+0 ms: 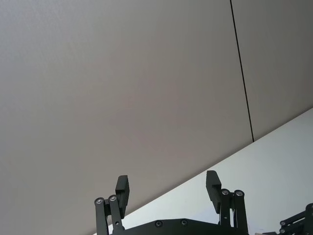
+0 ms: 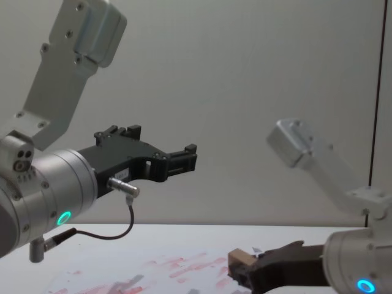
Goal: Use the one hand to pick up the stamp and affix it onto the A4 paper.
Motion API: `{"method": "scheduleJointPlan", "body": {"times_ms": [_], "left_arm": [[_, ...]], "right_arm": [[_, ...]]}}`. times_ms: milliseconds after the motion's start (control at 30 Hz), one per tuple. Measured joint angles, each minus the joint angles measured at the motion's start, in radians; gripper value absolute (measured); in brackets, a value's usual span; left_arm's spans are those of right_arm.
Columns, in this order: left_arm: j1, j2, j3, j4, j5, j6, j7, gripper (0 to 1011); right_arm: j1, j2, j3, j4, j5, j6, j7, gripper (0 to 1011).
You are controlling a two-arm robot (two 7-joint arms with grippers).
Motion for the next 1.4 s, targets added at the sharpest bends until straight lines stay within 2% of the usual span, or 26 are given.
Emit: {"method": "scheduleJointPlan", "body": {"times_ms": [267, 500, 900, 1400], "left_arm": [[0.000, 0.000, 0.000, 0.000, 0.000, 0.000, 0.000, 1002], [0.000, 0.000, 0.000, 0.000, 0.000, 0.000, 0.000, 1002], [0.000, 0.000, 0.000, 0.000, 0.000, 0.000, 0.000, 1003], [0.000, 0.000, 0.000, 0.000, 0.000, 0.000, 0.000, 1003]], "right_arm": [[0.044, -0.032, -0.020, 0.084, -0.035, 0.002, 0.011, 220], [0.061, -0.048, -0.029, 0.115, -0.039, 0.006, 0.011, 220], [0.069, -0.055, -0.024, 0.109, -0.011, 0.004, -0.017, 221], [0.045, -0.030, -0.006, 0.080, -0.006, 0.063, -0.058, 220]]}}
